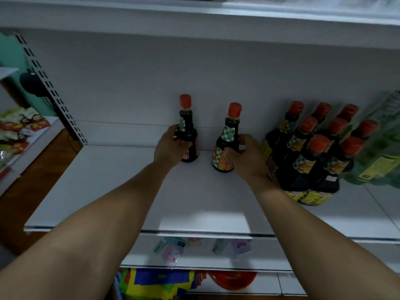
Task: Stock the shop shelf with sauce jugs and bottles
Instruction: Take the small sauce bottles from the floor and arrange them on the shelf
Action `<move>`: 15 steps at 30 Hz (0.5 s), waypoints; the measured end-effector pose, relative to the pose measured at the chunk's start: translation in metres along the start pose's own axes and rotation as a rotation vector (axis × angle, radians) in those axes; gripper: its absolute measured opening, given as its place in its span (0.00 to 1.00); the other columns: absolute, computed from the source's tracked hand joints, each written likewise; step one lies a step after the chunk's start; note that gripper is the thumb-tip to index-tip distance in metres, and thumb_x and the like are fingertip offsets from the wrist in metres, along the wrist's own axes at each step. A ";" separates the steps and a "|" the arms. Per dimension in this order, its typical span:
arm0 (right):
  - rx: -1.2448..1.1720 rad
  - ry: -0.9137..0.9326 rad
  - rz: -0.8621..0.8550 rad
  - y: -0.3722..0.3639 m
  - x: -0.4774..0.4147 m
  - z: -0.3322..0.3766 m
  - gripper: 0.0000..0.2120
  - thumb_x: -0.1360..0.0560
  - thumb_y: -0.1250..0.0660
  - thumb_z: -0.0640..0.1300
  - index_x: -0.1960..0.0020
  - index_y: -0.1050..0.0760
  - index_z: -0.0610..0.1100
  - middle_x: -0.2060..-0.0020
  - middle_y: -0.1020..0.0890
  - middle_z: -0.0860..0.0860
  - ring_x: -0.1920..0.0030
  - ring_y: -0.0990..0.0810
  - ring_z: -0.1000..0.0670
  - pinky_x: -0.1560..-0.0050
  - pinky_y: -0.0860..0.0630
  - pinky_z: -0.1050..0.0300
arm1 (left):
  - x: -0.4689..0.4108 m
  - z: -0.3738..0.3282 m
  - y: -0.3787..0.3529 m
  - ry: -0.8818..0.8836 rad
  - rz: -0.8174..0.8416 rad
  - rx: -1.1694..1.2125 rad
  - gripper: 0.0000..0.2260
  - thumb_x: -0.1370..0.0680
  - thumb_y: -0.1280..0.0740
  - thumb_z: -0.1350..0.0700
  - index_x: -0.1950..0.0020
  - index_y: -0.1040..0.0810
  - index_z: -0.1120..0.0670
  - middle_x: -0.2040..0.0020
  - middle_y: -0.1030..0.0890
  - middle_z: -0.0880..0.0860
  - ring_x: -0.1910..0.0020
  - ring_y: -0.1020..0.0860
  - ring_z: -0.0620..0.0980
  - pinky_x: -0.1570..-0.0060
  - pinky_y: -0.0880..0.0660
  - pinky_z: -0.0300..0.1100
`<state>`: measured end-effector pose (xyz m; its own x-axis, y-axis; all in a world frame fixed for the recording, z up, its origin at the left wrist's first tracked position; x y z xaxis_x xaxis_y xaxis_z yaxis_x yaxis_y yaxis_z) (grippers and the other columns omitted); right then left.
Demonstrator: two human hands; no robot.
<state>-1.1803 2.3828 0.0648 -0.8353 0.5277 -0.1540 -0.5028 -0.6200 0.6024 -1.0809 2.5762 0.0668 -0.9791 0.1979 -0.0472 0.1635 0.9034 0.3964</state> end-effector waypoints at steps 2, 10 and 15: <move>0.026 -0.011 0.035 -0.003 -0.008 0.004 0.20 0.26 0.30 0.48 0.37 0.28 0.45 0.40 0.26 0.43 0.41 0.24 0.42 0.43 0.25 0.48 | -0.003 0.003 0.001 0.005 0.011 0.002 0.24 0.27 0.28 0.60 0.33 0.28 0.51 0.42 0.21 0.51 0.42 0.22 0.52 0.41 0.25 0.50; 0.027 0.000 0.078 -0.020 -0.028 0.015 0.20 0.25 0.31 0.49 0.35 0.30 0.47 0.38 0.26 0.45 0.40 0.24 0.42 0.42 0.25 0.46 | -0.011 0.006 0.000 -0.024 0.056 -0.003 0.25 0.27 0.28 0.61 0.31 0.28 0.50 0.44 0.22 0.49 0.43 0.23 0.50 0.43 0.26 0.44; 0.005 0.010 0.072 -0.023 -0.032 0.016 0.19 0.26 0.30 0.49 0.37 0.29 0.47 0.39 0.26 0.45 0.41 0.24 0.41 0.43 0.25 0.45 | -0.012 0.006 -0.003 -0.045 0.061 -0.019 0.26 0.26 0.28 0.60 0.30 0.30 0.50 0.44 0.23 0.47 0.43 0.25 0.46 0.45 0.29 0.40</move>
<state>-1.1383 2.3896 0.0682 -0.8717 0.4756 -0.1181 -0.4401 -0.6535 0.6158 -1.0692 2.5735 0.0604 -0.9608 0.2700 -0.0631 0.2203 0.8816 0.4175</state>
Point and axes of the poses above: each hand's wrist, its own x-axis away from the middle knuckle, its own y-axis out of the back of the hand, z = x × y, the point moved 3 cm from there along -x, towards the middle knuckle
